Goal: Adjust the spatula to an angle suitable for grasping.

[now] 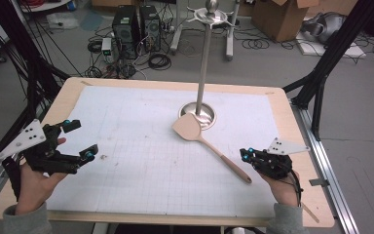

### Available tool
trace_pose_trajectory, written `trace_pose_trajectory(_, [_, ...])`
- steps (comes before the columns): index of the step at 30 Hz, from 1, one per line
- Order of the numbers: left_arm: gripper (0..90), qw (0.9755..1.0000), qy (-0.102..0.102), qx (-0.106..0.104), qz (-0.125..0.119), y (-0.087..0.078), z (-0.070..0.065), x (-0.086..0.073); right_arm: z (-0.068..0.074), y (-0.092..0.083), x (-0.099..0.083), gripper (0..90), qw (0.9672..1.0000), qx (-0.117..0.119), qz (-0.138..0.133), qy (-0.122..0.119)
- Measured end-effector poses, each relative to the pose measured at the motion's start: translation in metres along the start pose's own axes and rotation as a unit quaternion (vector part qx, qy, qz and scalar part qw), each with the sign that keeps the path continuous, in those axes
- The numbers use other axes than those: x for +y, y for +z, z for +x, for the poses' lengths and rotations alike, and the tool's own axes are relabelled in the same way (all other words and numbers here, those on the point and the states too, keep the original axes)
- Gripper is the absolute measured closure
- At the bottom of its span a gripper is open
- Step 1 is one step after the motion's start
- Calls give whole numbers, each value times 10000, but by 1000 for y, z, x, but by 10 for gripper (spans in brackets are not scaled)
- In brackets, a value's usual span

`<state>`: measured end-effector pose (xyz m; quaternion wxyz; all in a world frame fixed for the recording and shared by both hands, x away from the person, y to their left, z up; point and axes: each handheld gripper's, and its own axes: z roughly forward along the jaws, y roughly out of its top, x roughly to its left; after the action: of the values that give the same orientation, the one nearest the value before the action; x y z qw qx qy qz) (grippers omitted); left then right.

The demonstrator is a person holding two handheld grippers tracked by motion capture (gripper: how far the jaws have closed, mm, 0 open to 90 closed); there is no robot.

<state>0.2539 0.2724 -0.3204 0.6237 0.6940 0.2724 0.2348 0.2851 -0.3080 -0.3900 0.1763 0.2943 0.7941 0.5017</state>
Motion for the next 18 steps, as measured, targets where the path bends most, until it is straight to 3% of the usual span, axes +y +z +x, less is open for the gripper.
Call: trace_pose_trajectory(18, [17, 10000, -16, -22, 28, 2, -1, -1, -11, 22, -21, 900, 9989, -7, 432, 160])
